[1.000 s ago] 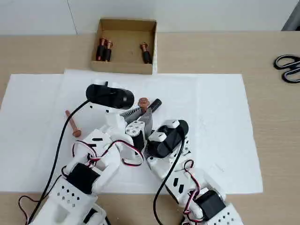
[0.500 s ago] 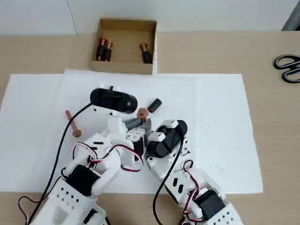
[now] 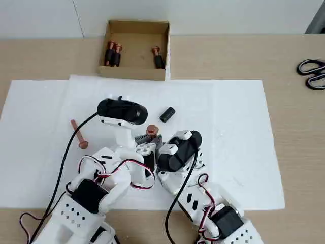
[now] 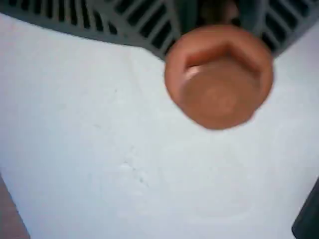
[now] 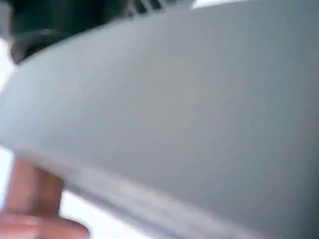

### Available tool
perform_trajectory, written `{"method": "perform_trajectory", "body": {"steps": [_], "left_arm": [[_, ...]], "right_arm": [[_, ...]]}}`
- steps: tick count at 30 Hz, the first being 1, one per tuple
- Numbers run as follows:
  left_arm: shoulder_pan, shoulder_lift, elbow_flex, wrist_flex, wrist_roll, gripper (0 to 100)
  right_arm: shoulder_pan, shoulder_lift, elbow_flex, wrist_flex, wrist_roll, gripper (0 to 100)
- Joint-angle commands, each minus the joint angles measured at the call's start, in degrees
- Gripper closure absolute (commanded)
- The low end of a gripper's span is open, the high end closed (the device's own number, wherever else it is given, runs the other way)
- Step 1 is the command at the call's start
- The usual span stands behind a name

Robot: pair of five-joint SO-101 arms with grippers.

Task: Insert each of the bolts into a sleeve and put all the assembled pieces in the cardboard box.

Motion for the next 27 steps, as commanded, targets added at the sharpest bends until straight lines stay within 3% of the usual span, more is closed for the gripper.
{"method": "perform_trajectory", "body": {"steps": [1, 9, 14, 17, 22, 27], "left_arm": [[-0.18, -0.26, -0.22, 0.97, 0.18, 99], [3.43, 0.09, -0.22, 0.7, 0.09, 99], [3.34, -0.35, -0.75, 1.76, 0.44, 83], [3.34, -0.35, -2.77, 5.89, 2.73, 74], [3.25, -0.35, -8.84, 14.68, 2.81, 72], [-4.13, -0.35, -16.31, 25.41, -7.03, 72]], "right_arm": [[0.31, -1.19, -1.32, -0.92, -0.62, 99.5], [0.31, -1.19, -1.32, -0.92, -0.62, 99.5], [0.31, -1.19, -1.32, -0.92, -0.62, 99.5], [0.31, -1.19, -1.32, -0.92, -0.62, 99.5], [0.31, -1.19, -1.23, -0.92, -0.62, 99.5], [2.33, -1.19, -1.23, -0.92, -0.62, 99.5]]}}
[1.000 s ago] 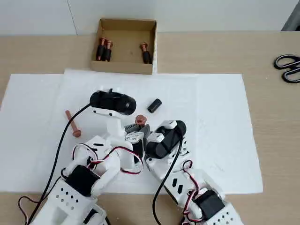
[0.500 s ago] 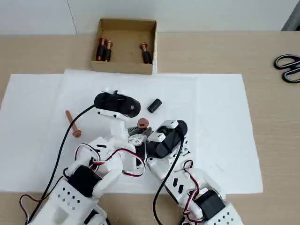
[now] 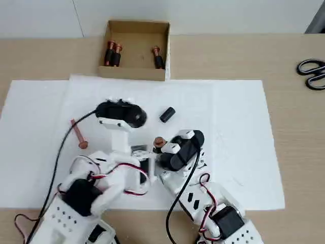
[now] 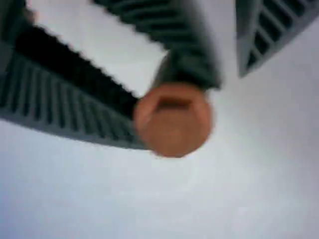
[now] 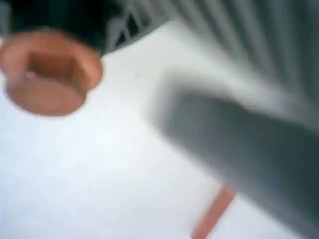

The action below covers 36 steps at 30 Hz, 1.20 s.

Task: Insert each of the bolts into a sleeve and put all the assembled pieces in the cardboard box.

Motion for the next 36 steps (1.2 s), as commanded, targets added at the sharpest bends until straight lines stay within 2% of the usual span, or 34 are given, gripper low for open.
{"method": "perform_trajectory", "body": {"steps": [1, 6, 9, 13, 18, 21, 26, 31, 36], "left_arm": [[-6.33, -0.44, -7.52, 7.21, -8.53, 72], [-23.38, -0.44, -11.82, 12.48, -29.8, 72], [-32.0, -0.44, -12.0, 14.51, -31.12, 72], [-39.47, -0.44, -11.82, 14.86, -31.21, 72], [-39.21, -0.44, -11.56, 14.86, -29.63, 72], [-37.45, -0.44, -11.56, 14.86, -26.9, 72], [-37.27, -0.44, -11.56, 14.86, -26.64, 72], [-37.27, -0.44, -10.24, 14.42, -26.55, 72], [-37.27, -0.44, -10.15, 14.42, -26.55, 72]], "right_arm": [[2.24, -1.1, -1.14, -0.92, -0.53, 99.5], [4.26, -1.1, -1.14, -0.92, -0.53, 99.5], [8.4, -0.66, -1.14, -0.92, -0.53, 99.5], [16.31, -0.04, -3.52, 2.15, -0.35, 99.5], [25.01, 13.85, -15.21, 0.48, -0.26, 99.5], [25.8, 30.46, -28.13, -2.15, -0.53, 99.5], [25.71, 61.14, -53.89, -6.99, -0.7, 99.5], [25.36, 87.78, -76.75, -20.7, -0.79, 99.5], [21.32, 109.14, -93.1, -35.47, -0.62, 99.5]]}}
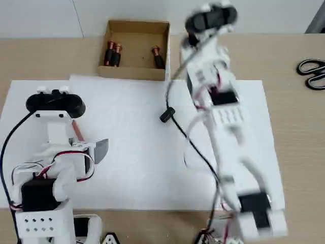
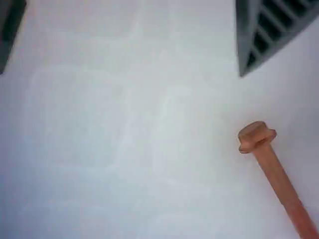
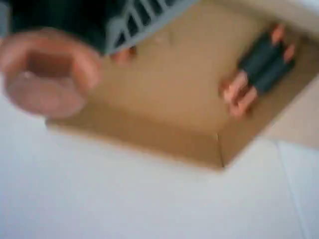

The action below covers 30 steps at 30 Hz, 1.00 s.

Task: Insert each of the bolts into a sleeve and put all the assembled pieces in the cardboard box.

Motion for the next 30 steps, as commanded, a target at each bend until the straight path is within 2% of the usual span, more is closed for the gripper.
{"method": "perform_trajectory", "body": {"steps": [1, 5, 10, 16, 22, 30], "left_arm": [[0.18, -0.35, -0.75, -0.18, 0.44, 72], [0.18, -0.26, -0.66, -0.18, 0.44, 72], [0.18, -0.09, 0.04, -0.18, 0.35, 72], [0.18, -0.26, 1.54, -1.32, 0.35, 72], [0.18, -0.26, 1.54, -1.32, 0.35, 72], [0.18, -0.26, 1.54, -1.32, 0.35, 72]], "right_arm": [[-3.03, 14.2, -14.42, -11.38, -0.53, 99.5], [-5.49, 27.65, -24.35, -18.07, -0.53, 99.5], [-7.87, 40.66, -34.02, -20.18, -0.62, 99.5], [-8.48, 50.07, -41.85, -19.74, -0.35, 99.5], [-8.4, 54.2, -43.43, -19.74, -0.35, 98.9], [-8.4, 54.81, -43.34, -15.6, -0.35, 82.8]]}}
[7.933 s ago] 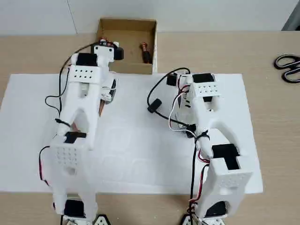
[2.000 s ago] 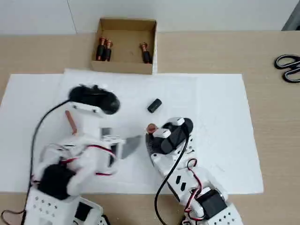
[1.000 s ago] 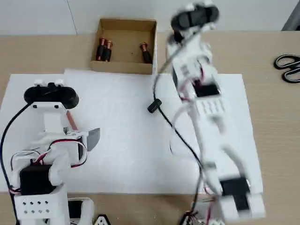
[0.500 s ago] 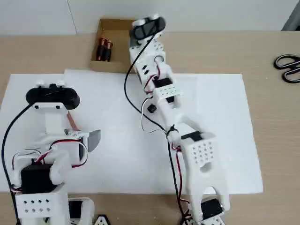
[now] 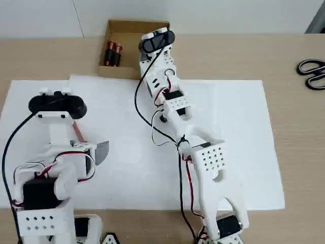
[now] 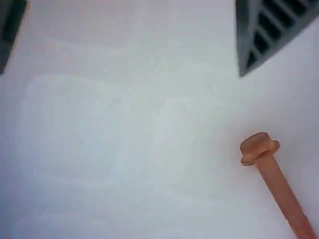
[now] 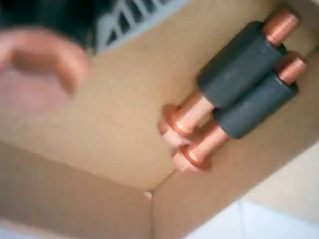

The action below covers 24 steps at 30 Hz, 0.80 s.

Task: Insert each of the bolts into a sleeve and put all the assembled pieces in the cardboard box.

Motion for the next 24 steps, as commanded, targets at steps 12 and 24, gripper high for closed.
{"method": "perform_trajectory", "body": {"steps": [12, 24], "left_arm": [[0.18, -0.26, -0.04, -1.23, 0.35, 72], [0.18, -0.35, -0.22, -1.23, 0.35, 72]], "right_arm": [[2.51, -12.18, -3.87, 9.63, -0.53, 81.9], [5.14, -28.0, -3.78, 47.69, -1.05, 81.9]]}}
